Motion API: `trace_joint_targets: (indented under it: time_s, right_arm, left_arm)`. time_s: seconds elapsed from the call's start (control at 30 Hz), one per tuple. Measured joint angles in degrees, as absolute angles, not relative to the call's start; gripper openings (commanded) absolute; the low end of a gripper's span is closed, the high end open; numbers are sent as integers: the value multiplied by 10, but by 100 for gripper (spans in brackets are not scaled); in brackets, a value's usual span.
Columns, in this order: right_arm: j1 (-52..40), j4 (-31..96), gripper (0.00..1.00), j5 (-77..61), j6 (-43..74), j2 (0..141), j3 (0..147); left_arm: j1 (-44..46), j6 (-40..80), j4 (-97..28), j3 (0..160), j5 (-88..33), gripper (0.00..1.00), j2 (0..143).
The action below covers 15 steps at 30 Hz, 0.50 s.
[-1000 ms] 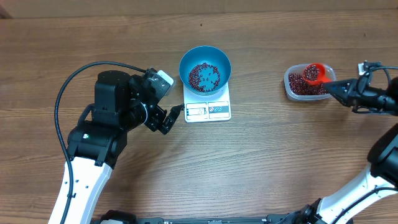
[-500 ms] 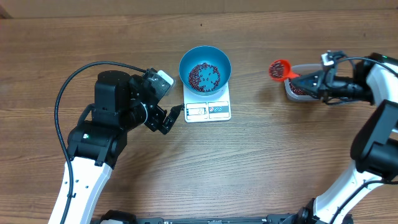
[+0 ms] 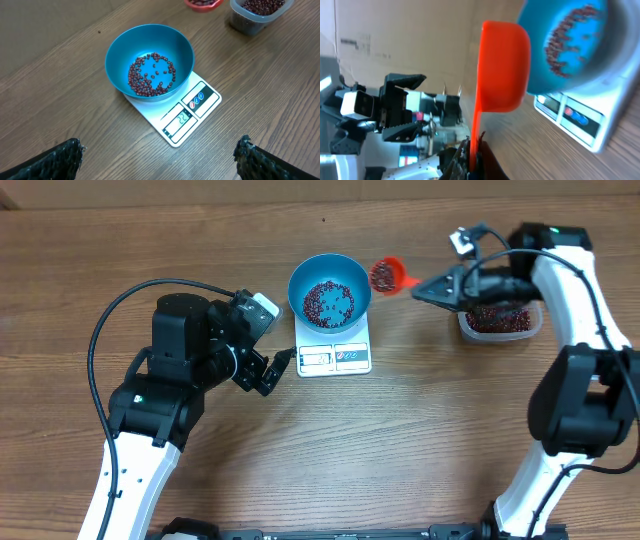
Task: Scoop item into bowl and weigh 150g on scale
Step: 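Move the scoop over the blue bowl and pour the beans in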
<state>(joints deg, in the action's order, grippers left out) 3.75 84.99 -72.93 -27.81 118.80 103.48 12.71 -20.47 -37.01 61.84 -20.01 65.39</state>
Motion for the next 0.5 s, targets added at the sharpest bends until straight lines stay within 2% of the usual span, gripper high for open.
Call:
trace_joint_targets:
  time_s: [0.3,0.5]
  right_arm:
    - [-57,667,4,-605,-59,1188,1050]
    - [-100,628,4,-500,5,1188,1050]
  left_arm:
    - [127,-205,-370,618,-200,100,654]
    - [127,-205,-370,618,-200,99,654]
